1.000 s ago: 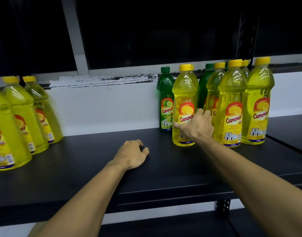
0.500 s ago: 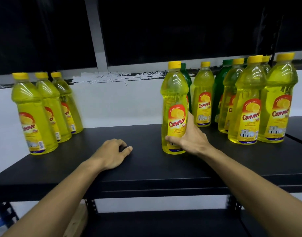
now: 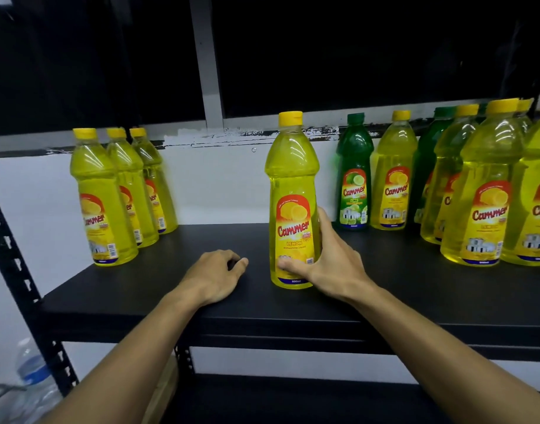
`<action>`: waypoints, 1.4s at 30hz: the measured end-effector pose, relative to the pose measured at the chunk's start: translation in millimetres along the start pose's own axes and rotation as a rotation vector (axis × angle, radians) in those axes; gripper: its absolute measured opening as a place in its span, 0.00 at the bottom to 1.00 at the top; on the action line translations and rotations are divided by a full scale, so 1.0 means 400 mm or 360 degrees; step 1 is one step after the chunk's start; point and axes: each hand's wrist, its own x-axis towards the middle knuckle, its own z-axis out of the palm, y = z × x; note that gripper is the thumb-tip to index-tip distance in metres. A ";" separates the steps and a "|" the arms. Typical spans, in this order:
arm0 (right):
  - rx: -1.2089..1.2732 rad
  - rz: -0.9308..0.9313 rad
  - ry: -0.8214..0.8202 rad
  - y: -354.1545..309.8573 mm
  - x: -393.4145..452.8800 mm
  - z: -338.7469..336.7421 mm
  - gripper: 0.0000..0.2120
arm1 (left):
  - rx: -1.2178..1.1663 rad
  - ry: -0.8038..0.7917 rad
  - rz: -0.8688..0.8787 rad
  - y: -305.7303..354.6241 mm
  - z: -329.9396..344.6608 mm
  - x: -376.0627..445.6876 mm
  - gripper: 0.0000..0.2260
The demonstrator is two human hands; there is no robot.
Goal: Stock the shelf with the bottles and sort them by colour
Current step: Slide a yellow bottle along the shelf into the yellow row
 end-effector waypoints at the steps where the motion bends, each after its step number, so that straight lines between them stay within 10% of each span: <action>1: 0.0005 0.0005 0.0001 -0.002 0.001 0.002 0.44 | 0.0007 0.0007 -0.0002 0.000 0.000 -0.001 0.18; 15: 0.0475 0.0181 -0.0127 0.050 0.020 -0.018 0.41 | 0.0197 0.0285 0.0043 0.034 -0.018 -0.037 0.15; 20: 0.0327 0.0405 0.0046 0.102 0.052 -0.059 0.28 | -0.0459 0.0601 0.0128 0.126 -0.026 -0.092 0.11; 24: -0.0415 0.0527 -0.0057 0.137 0.070 -0.077 0.20 | -0.1110 0.0112 -0.0052 0.229 -0.002 -0.112 0.41; 28: -0.0743 0.0553 -0.0182 0.151 0.075 -0.071 0.21 | -0.0920 0.0221 -0.0310 0.295 0.050 -0.107 0.53; 42: -0.0809 0.0479 -0.0416 0.116 0.103 0.003 0.21 | -0.0589 0.0373 -0.0531 0.253 0.042 -0.050 0.37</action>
